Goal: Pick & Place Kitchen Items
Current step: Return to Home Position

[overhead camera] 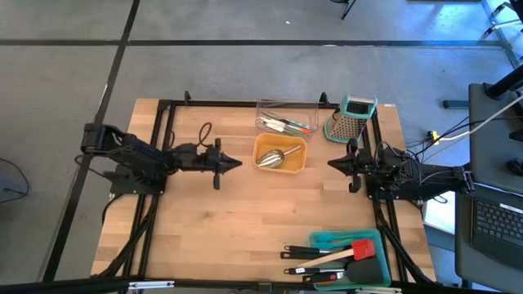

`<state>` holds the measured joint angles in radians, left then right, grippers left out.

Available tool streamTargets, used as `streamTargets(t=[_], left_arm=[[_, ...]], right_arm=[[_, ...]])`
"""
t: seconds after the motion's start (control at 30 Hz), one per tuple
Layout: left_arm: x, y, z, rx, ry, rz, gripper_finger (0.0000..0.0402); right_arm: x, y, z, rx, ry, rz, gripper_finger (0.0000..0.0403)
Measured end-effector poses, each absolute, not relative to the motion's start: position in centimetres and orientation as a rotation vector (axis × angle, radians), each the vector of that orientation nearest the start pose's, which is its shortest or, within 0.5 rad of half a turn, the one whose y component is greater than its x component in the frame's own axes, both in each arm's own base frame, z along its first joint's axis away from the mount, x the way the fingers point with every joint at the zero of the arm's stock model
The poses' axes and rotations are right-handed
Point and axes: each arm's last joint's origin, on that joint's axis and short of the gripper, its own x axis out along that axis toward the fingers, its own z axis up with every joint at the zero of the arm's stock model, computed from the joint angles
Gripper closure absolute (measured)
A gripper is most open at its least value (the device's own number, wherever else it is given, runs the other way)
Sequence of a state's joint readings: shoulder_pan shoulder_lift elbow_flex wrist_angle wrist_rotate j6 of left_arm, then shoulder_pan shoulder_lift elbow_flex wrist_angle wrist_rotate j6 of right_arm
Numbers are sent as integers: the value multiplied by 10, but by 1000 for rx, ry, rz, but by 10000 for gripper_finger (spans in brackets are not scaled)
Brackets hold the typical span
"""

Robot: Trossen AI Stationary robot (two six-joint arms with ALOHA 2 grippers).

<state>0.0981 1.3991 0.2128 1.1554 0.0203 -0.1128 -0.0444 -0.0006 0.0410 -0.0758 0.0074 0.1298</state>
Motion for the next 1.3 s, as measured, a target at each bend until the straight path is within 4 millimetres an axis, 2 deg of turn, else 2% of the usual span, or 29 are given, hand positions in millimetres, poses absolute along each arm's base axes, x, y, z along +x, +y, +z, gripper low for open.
streamTargets(t=[0.13, 0.3, 0.47, 0.7, 0.9, 1.13, 1.3], left_arm=[[201, 34, 141, -153, 76, 142, 401], [173, 32, 132, -174, 29, 178, 401], [168, 29, 144, -169, -52, 169, 401], [159, 23, 144, -153, 57, 242, 400], [148, 15, 160, -106, -17, 247, 400], [132, 9, 161, -89, 41, 332, 400], [119, 3, 168, -80, -13, 296, 400]], right_arm=[[95, -4, 170, 140, 31, -54, 403], [95, -4, 170, 169, 39, -55, 403], [96, -4, 169, 153, 45, -55, 403], [96, -4, 169, 151, 51, -55, 403], [97, -4, 168, 150, 56, -56, 403], [97, -4, 168, 150, 56, -55, 403], [97, -4, 168, 150, 56, -55, 403]])
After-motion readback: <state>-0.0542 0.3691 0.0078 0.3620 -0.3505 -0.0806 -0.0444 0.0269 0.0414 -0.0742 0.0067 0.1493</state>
